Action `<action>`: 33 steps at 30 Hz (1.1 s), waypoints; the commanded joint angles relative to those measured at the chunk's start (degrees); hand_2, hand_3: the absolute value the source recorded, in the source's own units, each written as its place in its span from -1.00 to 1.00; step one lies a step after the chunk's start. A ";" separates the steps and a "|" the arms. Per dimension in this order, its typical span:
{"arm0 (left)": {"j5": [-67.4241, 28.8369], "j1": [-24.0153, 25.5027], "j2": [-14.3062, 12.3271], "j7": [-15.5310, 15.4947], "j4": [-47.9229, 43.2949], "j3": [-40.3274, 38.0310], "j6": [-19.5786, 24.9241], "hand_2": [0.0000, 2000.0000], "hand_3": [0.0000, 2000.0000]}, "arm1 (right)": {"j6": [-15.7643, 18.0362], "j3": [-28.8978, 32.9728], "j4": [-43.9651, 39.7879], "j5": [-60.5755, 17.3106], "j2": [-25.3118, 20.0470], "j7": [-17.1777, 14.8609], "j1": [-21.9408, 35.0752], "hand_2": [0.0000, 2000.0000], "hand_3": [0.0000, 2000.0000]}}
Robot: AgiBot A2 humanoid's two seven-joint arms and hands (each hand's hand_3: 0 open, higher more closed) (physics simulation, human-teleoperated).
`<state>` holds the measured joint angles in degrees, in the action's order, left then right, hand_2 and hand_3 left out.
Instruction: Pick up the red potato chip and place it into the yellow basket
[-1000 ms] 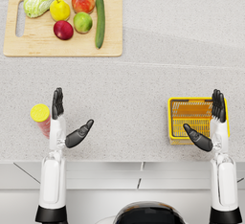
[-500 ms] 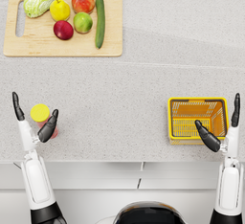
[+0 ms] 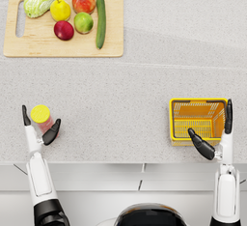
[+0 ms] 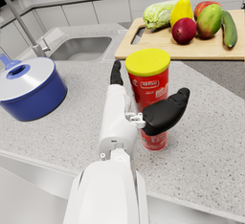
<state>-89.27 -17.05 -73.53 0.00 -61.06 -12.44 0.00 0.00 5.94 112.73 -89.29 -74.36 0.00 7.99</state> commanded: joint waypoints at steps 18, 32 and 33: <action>-0.06 -6.00 -1.28 0.16 -29.59 9.33 5.25 1.00 1.00 | 0.00 -13.93 -3.92 0.00 -3.04 0.00 6.31 -1.00 -1.00; -0.02 -14.81 -9.57 -0.12 -42.56 29.35 7.50 1.00 1.00 | 0.00 -24.27 -9.11 -11.19 -8.46 0.00 12.41 -1.00 -1.00; -0.01 -14.96 -10.11 -0.19 -42.70 30.85 7.46 1.00 1.00 | 0.00 -25.00 -9.67 -11.31 -8.78 0.00 12.71 -1.00 -1.00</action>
<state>-89.29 -29.74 -81.83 -0.22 -102.47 15.00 7.48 0.00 -17.10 104.12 -100.69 -82.35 0.00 19.37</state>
